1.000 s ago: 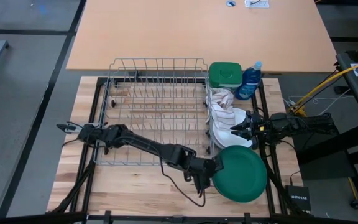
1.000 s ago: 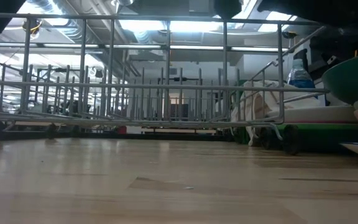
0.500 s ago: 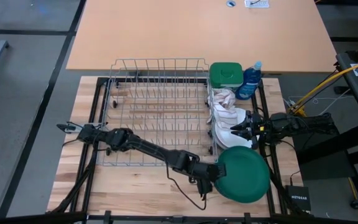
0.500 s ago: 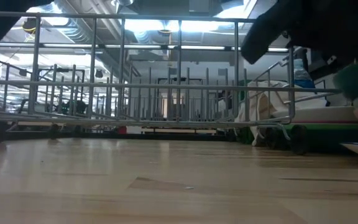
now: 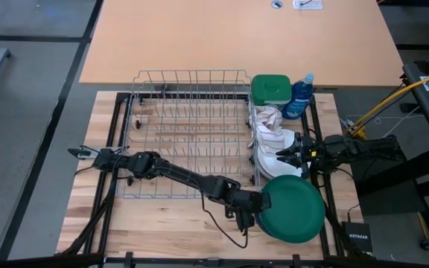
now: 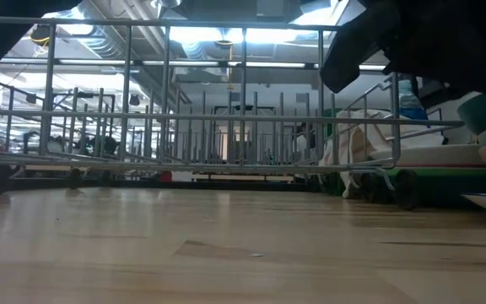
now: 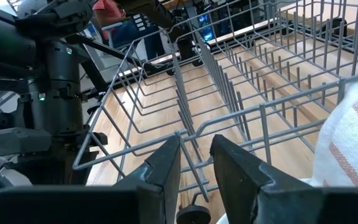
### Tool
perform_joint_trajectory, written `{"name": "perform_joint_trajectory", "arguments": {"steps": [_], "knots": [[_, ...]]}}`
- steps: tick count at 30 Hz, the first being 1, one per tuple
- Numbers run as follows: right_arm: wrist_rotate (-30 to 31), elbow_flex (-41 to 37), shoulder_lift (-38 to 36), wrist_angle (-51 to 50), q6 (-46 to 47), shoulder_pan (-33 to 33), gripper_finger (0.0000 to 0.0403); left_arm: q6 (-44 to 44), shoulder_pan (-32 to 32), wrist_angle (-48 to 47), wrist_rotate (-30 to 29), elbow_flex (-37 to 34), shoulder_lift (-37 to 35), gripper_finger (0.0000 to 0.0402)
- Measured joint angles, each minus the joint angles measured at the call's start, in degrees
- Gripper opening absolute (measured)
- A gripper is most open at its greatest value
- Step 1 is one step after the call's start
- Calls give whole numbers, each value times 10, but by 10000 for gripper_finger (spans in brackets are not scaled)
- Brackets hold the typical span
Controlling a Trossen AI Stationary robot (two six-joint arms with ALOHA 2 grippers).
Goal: Sort dishes
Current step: Put the green plate in the dish rack
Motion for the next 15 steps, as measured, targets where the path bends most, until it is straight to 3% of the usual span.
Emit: {"name": "perform_joint_trajectory", "arguments": {"steps": [15], "knots": [[1,0,0,0,0,0,99,-14,4,-9,29,0,0,39]]}}
